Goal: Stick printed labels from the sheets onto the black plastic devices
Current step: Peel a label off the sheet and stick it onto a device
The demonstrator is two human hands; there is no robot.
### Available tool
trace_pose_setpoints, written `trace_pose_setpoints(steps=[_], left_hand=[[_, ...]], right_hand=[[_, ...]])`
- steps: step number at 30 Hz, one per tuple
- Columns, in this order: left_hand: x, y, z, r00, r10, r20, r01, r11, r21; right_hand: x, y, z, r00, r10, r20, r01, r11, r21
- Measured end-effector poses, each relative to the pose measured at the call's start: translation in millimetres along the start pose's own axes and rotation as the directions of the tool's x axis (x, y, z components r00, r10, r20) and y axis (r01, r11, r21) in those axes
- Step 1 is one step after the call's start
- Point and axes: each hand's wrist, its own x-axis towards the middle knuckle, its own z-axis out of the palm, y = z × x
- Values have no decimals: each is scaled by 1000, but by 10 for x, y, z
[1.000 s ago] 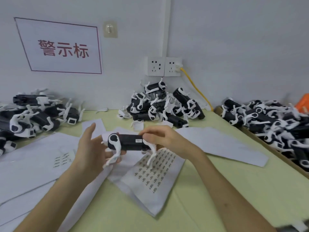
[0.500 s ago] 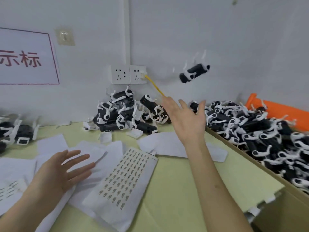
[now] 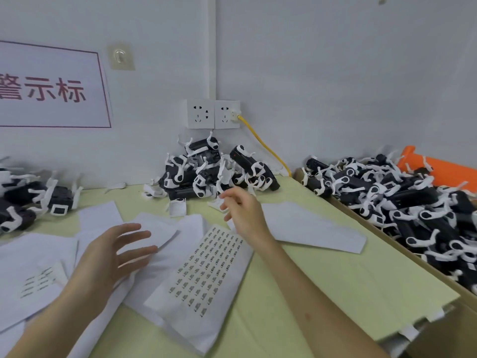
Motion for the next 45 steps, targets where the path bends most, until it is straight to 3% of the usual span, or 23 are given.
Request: trace_pose_setpoints(steps=[6, 10, 13, 16, 19, 21, 23, 27, 30, 36, 42, 45], left_hand=[[-6, 222, -99, 992, 94, -86, -88, 994, 67], [50, 334, -257, 965, 237, -113, -172, 895, 412], [114, 429, -477, 955, 287, -71, -155, 690, 707], [206, 549, -808, 932, 357, -58, -63, 318, 946], [299, 635, -1187, 892, 446, -75, 88, -9, 996], [339, 686, -1442, 866, 487, -115, 186, -101, 977], [372, 725, -1672, 829, 539, -153, 261, -129, 957], [415, 774, -2017, 778, 592, -210, 294, -48, 955], [462, 803, -2103, 756, 623, -200, 297, -55, 953], [539, 753, -1982, 686, 691, -229, 204, 119, 972], [499, 789, -1806, 610, 743, -277, -3, 352, 936], [441, 905, -1634, 640, 662, -391, -155, 610, 777]], right_hand=[[-187, 13, 287, 967, -133, 216, 185, 952, -244], [-251, 36, 402, 935, -111, 337, 224, 922, -317], [-277, 50, 418, 918, -79, 388, 229, 906, -356], [-293, 51, 423, 901, -74, 428, 250, 893, -374], [-293, 50, 427, 895, -73, 440, 260, 887, -381], [-299, 46, 433, 889, -78, 451, 274, 880, -387], [-303, 45, 440, 885, -84, 458, 286, 875, -391], [-305, 47, 450, 883, -91, 460, 293, 874, -388], [-310, 37, 450, 881, -86, 466, 290, 875, -387], [-320, 16, 442, 881, -84, 465, 288, 876, -387], [-310, 23, 448, 880, -66, 470, 287, 862, -417], [-311, 27, 443, 879, -64, 472, 289, 860, -422]])
